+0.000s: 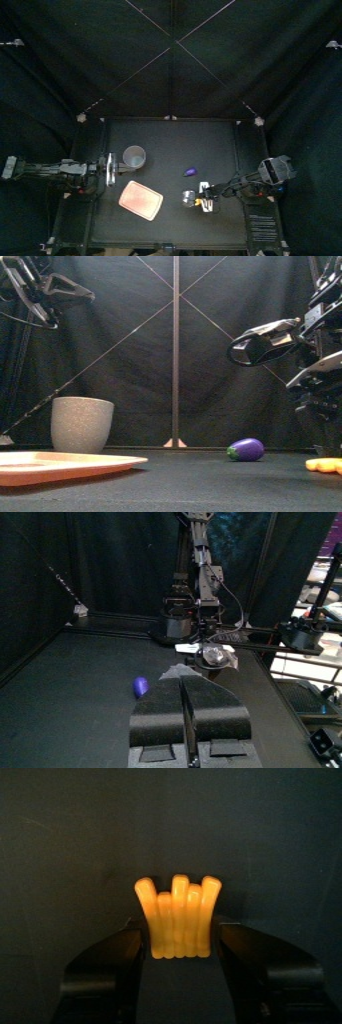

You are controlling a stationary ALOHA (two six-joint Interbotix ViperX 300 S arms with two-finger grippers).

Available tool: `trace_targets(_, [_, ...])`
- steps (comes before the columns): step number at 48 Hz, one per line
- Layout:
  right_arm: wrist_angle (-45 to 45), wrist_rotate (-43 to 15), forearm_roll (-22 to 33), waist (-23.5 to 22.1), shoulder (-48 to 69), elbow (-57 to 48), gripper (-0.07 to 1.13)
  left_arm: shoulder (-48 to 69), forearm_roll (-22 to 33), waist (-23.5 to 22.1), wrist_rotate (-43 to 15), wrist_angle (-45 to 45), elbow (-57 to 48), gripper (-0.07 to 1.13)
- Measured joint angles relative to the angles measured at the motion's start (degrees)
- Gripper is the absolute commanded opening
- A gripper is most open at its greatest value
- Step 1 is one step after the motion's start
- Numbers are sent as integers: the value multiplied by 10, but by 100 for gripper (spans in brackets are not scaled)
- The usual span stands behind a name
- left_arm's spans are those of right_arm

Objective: Pick the fries then place it in the grey bowl
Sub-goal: Place fries in the grey bowl

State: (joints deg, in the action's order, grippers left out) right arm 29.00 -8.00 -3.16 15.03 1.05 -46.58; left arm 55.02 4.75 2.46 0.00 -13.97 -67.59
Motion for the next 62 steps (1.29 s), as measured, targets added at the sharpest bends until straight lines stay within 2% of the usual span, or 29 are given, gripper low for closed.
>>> trace_targets(6, [0, -14, 5, 4, 4, -1, 51, 0, 0, 0, 0, 0, 0, -1])
trace_targets(14, [-14, -22, 15, 4, 29, 16, 51, 0, 0, 3, -1, 0, 0, -1])
trace_targets(21, [-78, -19, 49, -28, 68, 50, 51, 0, 0, 6, -1, 0, 0, -1])
trace_targets(28, [-201, -21, 86, -120, 89, 83, 51, 0, -1, 10, -1, -2, -4, -1])
trace_targets(35, [-359, -20, 93, -222, 75, 107, 51, 0, -2, 14, -1, -3, -6, -1])
trace_targets(41, [-454, -24, 89, -275, 33, 133, 51, 0, -3, 16, -1, -4, -6, -1])
trace_targets(52, [-498, -22, 85, -287, -91, 233, 55, 0, -4, 18, -2, -4, -7, -1])
trace_targets(62, [-497, -22, 84, -283, -204, 350, 75, 0, -4, 21, -2, -4, -6, -1])
